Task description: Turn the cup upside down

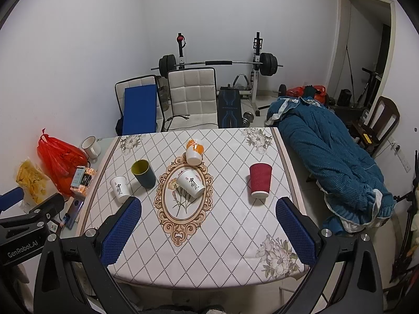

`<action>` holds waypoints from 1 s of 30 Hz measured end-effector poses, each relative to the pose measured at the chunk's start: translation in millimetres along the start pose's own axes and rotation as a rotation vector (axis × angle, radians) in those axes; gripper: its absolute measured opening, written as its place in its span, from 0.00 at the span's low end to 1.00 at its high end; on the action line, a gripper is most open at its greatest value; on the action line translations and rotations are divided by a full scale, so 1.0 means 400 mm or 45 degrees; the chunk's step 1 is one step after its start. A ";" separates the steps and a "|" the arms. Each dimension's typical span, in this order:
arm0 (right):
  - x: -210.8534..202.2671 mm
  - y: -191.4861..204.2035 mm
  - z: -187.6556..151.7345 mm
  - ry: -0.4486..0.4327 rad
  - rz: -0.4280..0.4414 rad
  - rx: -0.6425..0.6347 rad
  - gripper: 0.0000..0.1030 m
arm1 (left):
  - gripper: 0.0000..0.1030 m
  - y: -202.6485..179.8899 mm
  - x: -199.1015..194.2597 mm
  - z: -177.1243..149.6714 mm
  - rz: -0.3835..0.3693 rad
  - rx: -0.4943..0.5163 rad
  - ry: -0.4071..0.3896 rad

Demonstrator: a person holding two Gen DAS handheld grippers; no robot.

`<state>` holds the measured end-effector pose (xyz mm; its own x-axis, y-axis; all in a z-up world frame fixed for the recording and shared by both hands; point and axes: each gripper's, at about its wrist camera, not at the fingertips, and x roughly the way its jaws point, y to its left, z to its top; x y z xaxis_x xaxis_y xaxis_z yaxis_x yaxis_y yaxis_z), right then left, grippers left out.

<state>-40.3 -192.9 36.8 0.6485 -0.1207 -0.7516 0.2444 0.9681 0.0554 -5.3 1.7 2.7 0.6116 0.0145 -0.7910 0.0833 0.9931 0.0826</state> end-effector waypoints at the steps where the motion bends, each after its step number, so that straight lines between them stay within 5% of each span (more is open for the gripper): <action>1: -0.001 0.000 0.000 -0.001 0.000 -0.001 1.00 | 1.00 -0.001 0.001 -0.001 0.002 0.001 -0.001; 30: -0.011 0.007 -0.004 -0.009 -0.003 -0.001 1.00 | 1.00 0.001 -0.036 0.007 -0.001 0.001 -0.011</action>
<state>-43.5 -189.6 39.3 0.6531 -0.1242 -0.7470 0.2450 0.9681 0.0532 -12.0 1.5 15.8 0.6184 0.0128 -0.7857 0.0846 0.9930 0.0827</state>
